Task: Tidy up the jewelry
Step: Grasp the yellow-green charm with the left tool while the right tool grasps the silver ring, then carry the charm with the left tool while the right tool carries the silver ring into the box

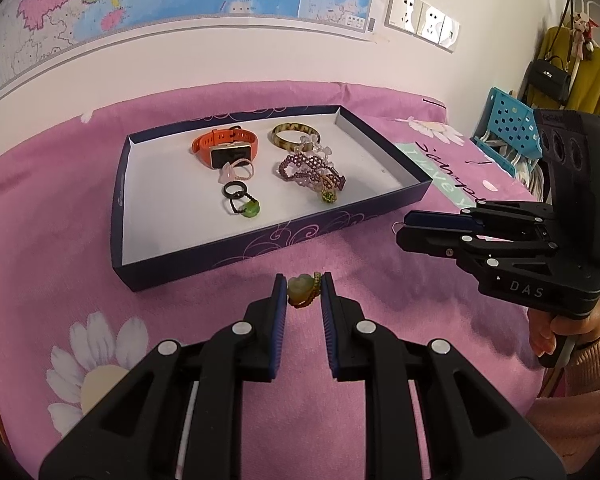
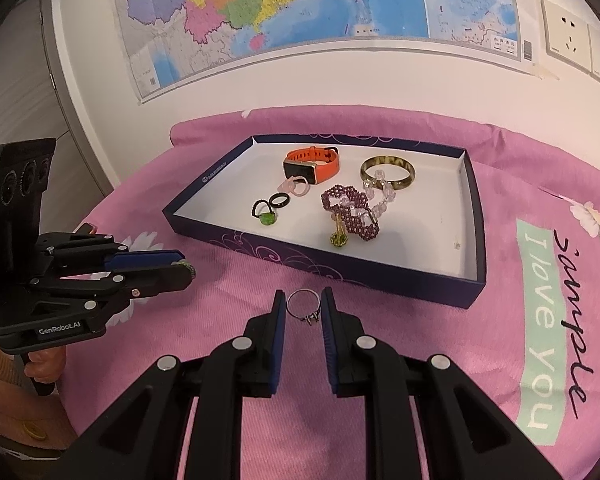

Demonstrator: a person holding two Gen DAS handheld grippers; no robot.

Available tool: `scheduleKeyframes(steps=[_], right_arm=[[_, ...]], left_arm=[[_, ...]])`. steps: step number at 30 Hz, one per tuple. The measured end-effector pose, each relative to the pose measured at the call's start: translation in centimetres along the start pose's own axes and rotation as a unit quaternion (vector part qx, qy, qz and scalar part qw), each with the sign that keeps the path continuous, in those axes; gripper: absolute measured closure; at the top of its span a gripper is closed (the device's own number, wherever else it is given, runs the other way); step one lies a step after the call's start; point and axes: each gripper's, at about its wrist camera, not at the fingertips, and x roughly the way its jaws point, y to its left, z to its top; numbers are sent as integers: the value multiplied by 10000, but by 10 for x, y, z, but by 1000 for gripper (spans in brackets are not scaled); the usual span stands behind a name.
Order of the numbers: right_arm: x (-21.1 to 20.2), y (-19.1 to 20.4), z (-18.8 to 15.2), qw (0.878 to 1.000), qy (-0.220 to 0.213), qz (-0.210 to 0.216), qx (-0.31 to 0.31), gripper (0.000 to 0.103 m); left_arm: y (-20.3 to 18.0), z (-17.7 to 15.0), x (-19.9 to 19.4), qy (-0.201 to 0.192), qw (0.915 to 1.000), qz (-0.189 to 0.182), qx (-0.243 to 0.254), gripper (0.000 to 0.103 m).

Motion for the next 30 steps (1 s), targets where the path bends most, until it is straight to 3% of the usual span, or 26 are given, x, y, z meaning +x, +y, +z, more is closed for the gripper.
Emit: scheduleKeyframes(steps=[30], right_arm=[[2, 2, 19, 9998, -112, -34, -151, 87]], left_arm=[[1, 21, -1, -205, 9997, 109, 103, 86]])
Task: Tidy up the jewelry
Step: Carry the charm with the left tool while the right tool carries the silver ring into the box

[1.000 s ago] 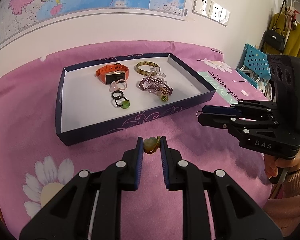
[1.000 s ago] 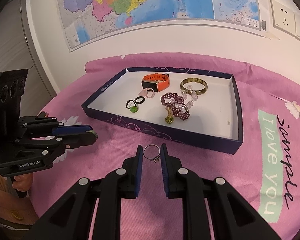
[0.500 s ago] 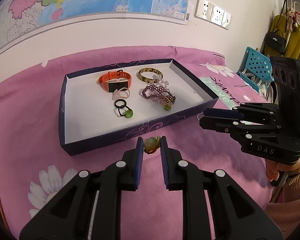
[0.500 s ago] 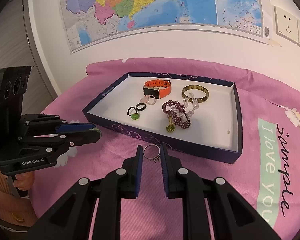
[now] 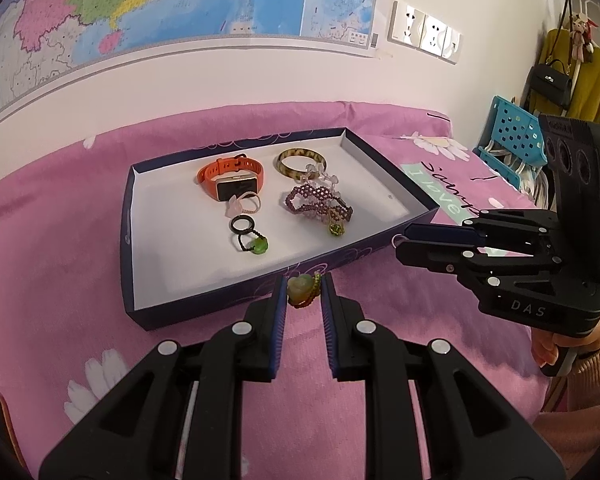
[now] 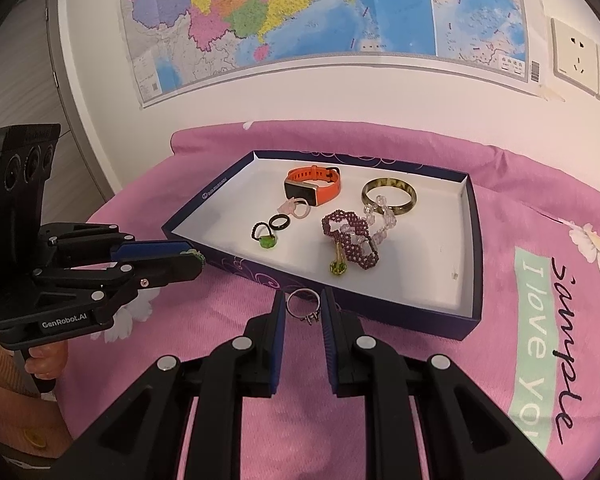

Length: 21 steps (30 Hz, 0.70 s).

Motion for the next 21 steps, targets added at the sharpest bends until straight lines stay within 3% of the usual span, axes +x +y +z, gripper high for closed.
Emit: scheduleKeyframes(steps=[21], right_arm=[[2, -1, 8, 9999, -58, -29, -89, 87]], left_arm=[[1, 8, 1, -64, 10000, 42, 51, 86]])
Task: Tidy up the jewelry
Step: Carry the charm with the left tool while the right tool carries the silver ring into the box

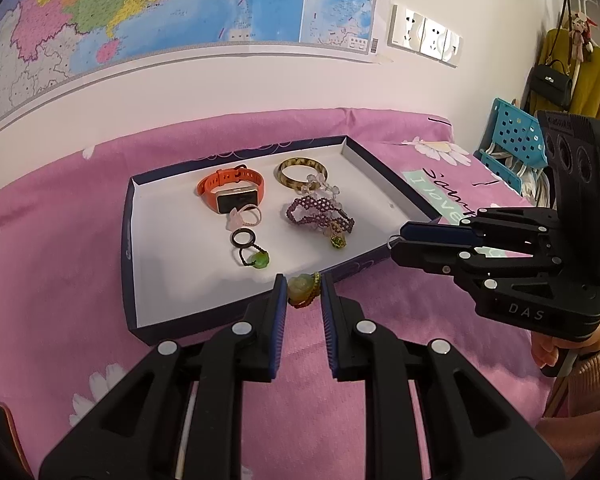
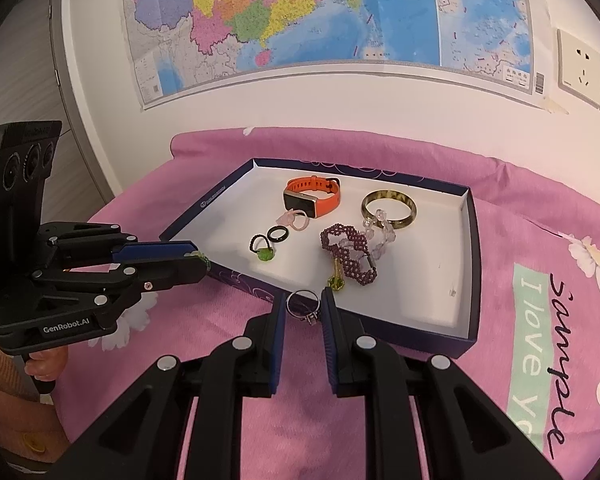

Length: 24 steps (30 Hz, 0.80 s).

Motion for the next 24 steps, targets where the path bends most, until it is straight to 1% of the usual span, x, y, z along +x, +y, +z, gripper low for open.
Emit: scheduleKeyframes(steps=[24], right_arm=[[6, -9, 19, 10000, -74, -32, -42, 87]], left_arm=[[3, 16, 10, -61, 9999, 137, 43, 86]])
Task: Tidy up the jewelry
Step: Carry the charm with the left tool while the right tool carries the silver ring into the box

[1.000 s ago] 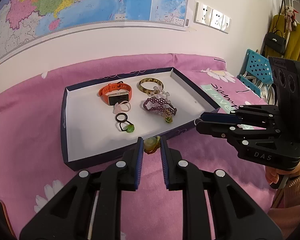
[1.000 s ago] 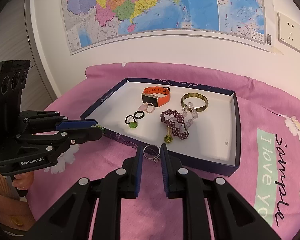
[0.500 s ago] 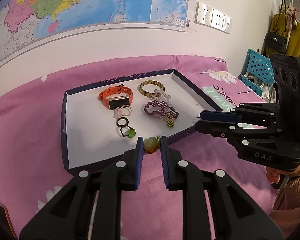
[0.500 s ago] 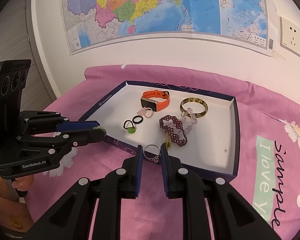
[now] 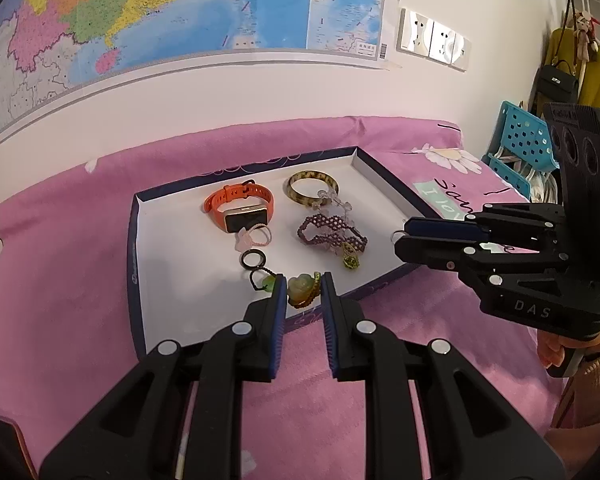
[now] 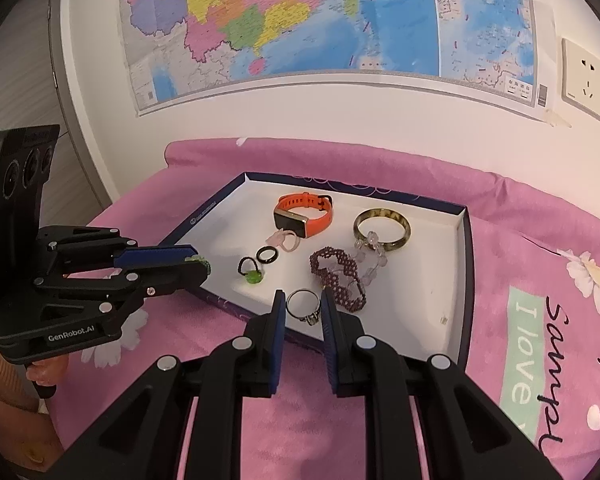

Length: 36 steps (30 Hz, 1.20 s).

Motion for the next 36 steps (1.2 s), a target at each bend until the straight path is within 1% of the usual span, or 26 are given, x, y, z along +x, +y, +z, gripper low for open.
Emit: scheduleKeyframes(steps=[18, 36], right_arm=[[14, -5, 13, 9999, 45, -74, -63, 87], [27, -11, 19, 9998, 127, -134, -57, 87]], left_arm=[[5, 11, 12, 12, 9999, 112, 5, 86], [11, 16, 26, 125, 9997, 209, -97, 86]])
